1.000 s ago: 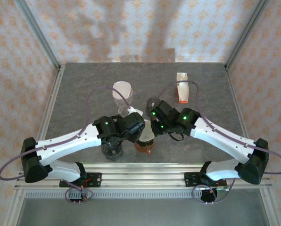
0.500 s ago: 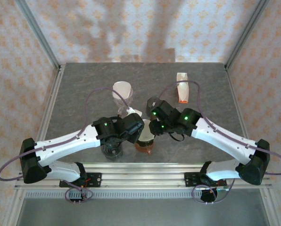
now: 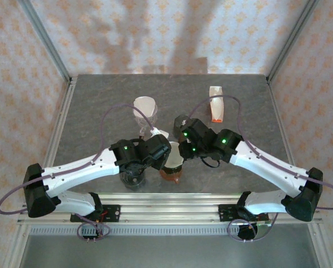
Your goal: Place the coffee filter in the dripper
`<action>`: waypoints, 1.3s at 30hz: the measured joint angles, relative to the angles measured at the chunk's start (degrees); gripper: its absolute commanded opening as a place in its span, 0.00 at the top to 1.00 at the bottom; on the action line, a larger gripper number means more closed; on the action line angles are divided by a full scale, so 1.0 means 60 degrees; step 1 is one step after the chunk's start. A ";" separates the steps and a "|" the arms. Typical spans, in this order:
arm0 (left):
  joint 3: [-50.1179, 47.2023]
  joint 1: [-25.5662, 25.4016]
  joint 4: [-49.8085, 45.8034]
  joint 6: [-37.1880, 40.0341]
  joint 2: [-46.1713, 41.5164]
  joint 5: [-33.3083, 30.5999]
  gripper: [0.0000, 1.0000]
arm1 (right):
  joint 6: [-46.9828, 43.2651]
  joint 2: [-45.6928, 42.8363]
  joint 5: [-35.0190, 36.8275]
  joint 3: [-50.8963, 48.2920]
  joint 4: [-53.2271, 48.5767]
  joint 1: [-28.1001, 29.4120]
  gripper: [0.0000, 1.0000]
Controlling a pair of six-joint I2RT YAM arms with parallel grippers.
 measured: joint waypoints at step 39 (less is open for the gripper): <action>-0.1293 0.0656 0.1290 -0.0754 -0.1293 0.1035 0.54 | -0.0004 0.0164 -0.0011 -0.0146 0.0007 0.0058 0.88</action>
